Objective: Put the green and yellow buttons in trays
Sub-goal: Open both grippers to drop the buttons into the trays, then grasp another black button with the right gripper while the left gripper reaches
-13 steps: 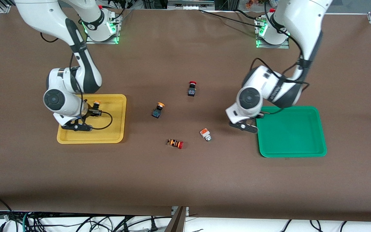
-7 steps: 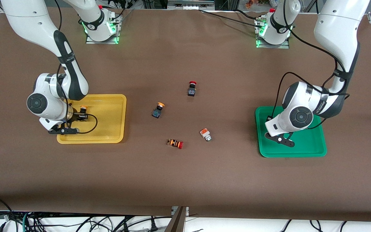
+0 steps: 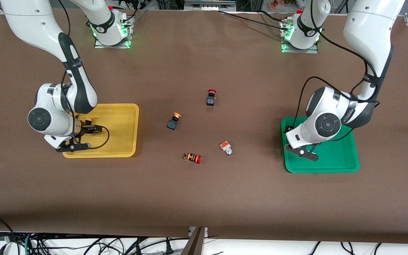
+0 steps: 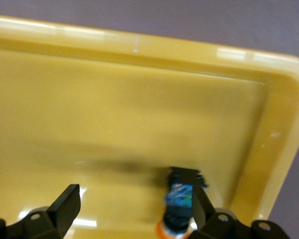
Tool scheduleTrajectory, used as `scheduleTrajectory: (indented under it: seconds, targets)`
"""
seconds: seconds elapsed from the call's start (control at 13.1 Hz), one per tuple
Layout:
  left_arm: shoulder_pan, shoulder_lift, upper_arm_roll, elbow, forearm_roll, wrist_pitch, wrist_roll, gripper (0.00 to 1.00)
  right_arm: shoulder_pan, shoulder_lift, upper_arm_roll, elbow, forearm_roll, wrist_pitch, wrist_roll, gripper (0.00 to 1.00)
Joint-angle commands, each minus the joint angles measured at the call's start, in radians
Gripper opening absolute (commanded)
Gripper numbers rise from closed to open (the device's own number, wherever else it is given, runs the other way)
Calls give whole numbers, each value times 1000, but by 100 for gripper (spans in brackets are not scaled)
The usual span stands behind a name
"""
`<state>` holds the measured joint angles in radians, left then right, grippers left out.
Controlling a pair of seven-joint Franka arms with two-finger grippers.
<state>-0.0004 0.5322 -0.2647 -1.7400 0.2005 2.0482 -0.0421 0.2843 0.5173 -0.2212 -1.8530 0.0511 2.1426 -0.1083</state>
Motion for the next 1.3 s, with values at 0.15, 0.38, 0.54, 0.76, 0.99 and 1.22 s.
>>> scheduleTrajectory:
  seconds: [0.15,0.38,0.54,0.76,0.99,1.22]
  targets:
    - [-65,47,-10,143,-94,-48,-420,100,186,9,8,115,10,-104,236,100]
    - [-133,132,-8,255,-193,-51,-718,100,312,39,13,130,27,-37,569,100]
    - [-180,207,-8,359,-249,-45,-937,100,360,62,17,135,111,3,714,100]
    - [-268,333,-2,511,-260,-28,-1192,100,429,101,17,144,142,77,861,100]
    - [-320,390,2,530,-256,88,-1282,100,453,138,29,149,144,144,961,100]
    - [-345,419,12,521,-239,124,-1283,100,454,168,58,149,142,195,1010,100]
